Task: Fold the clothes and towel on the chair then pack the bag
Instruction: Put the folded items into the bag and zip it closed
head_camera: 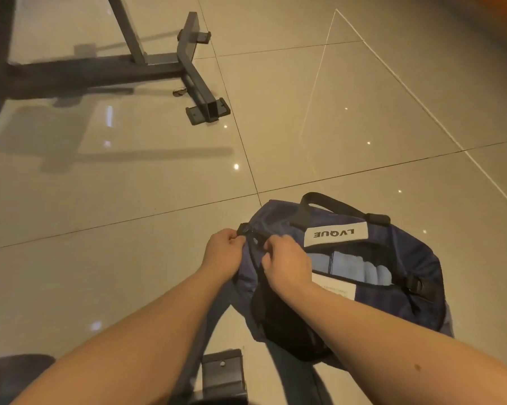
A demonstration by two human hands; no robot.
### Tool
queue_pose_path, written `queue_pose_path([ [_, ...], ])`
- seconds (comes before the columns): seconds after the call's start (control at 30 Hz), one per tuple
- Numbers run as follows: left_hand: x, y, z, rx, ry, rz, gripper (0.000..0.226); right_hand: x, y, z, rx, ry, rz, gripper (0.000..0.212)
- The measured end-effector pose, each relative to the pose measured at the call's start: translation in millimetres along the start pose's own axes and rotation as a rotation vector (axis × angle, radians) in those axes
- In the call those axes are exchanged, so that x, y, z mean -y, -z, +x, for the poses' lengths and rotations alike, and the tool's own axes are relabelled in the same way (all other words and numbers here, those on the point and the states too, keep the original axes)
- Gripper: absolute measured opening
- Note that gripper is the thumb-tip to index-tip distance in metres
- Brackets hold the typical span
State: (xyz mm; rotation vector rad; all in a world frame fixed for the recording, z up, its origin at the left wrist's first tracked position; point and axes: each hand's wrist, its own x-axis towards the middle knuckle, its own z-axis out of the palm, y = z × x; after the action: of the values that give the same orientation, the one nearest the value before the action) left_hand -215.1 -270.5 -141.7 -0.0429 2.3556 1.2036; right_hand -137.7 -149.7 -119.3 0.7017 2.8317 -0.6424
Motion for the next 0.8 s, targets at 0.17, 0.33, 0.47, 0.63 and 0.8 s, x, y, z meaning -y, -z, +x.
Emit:
queue_pose_path([
  [0.17,-4.4,7.8,-10.5,-0.019,-0.085,0.017,0.025,-5.0,20.7,5.5,-0.096,-0.059,0.048,0.009],
  [0.33,-10.1,1.2,-16.3,0.013,-0.040,-0.042,0.026,-1.3,21.2,-1.4,-0.096,-0.037,0.159,0.010],
  [0.47,-18.8,-0.4,-24.7,0.054,-0.039,-0.161,0.032,4.9,20.3,-3.6,-0.076,0.001,0.393,0.018],
  [0.63,-25.6,4.2,-27.7,0.043,-0.068,-0.144,0.046,8.0,21.9,-5.1,-0.012,-0.040,0.520,0.028],
  [0.8,-31.4,5.6,-25.9,0.098,-0.017,-0.205,0.049,8.3,28.0,-5.6,-0.035,-0.066,0.460,0.032],
])
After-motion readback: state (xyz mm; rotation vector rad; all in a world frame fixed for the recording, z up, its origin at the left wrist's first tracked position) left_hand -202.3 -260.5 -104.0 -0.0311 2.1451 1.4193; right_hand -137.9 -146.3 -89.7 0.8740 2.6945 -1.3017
